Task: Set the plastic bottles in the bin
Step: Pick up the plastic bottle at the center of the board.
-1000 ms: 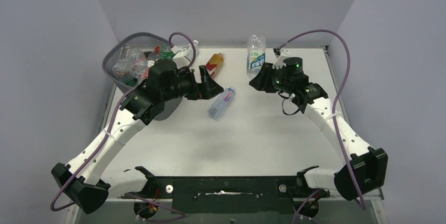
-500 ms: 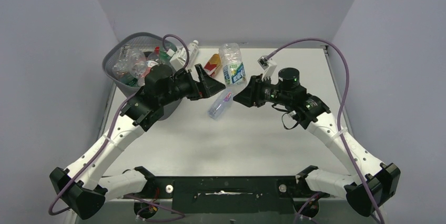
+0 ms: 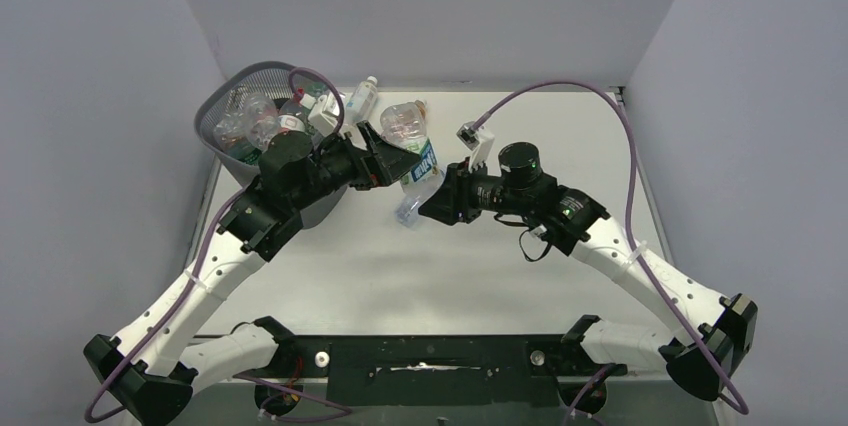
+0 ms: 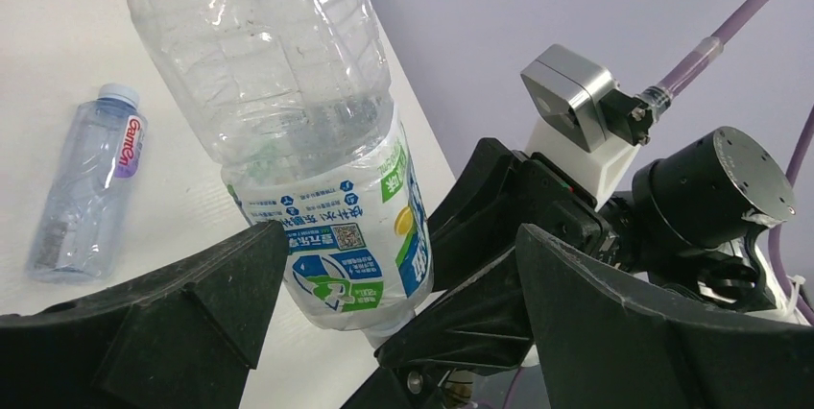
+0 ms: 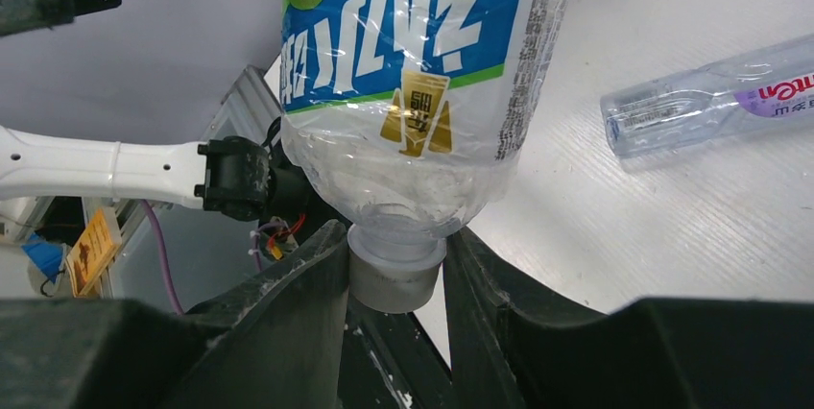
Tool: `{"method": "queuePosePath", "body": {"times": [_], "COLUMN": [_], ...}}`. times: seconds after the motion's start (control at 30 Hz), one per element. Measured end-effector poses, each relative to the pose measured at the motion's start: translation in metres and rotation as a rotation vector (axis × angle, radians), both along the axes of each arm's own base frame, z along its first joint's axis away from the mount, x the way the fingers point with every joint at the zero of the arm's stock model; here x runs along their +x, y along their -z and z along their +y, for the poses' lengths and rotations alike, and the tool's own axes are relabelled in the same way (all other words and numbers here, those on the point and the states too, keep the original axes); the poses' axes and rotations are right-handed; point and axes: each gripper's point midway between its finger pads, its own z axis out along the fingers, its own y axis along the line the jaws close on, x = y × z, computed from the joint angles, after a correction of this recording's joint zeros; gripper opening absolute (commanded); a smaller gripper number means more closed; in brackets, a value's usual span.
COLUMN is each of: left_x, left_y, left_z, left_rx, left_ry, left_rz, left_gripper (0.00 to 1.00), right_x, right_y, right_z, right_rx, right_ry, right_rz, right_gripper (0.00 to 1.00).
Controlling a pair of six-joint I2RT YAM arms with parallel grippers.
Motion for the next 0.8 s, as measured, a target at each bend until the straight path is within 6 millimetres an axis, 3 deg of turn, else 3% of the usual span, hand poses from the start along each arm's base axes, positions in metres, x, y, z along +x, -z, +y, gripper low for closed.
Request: {"method": "queuePosePath", "body": {"times": [0.5,0.8], "left_x": [0.005,0.006], "left_y": [0.019,0.015], "left_z": [0.009,0.005], "left_rx": [0.076,0.058], "left_ry": [-0.052,-0.05], "left_rz": [0.041,0.03], "left_gripper": [0.9,0.91], "right_x": [0.003,-0.013], "right_y": [-0.012,-0.02], "right_z": [0.003,0.018], "right_rx": [0.0,0.037], "right_ry": [0.031,-0.02], "right_rz": [-0.032,-0.029], "right_gripper": [0.22,0.22]}}
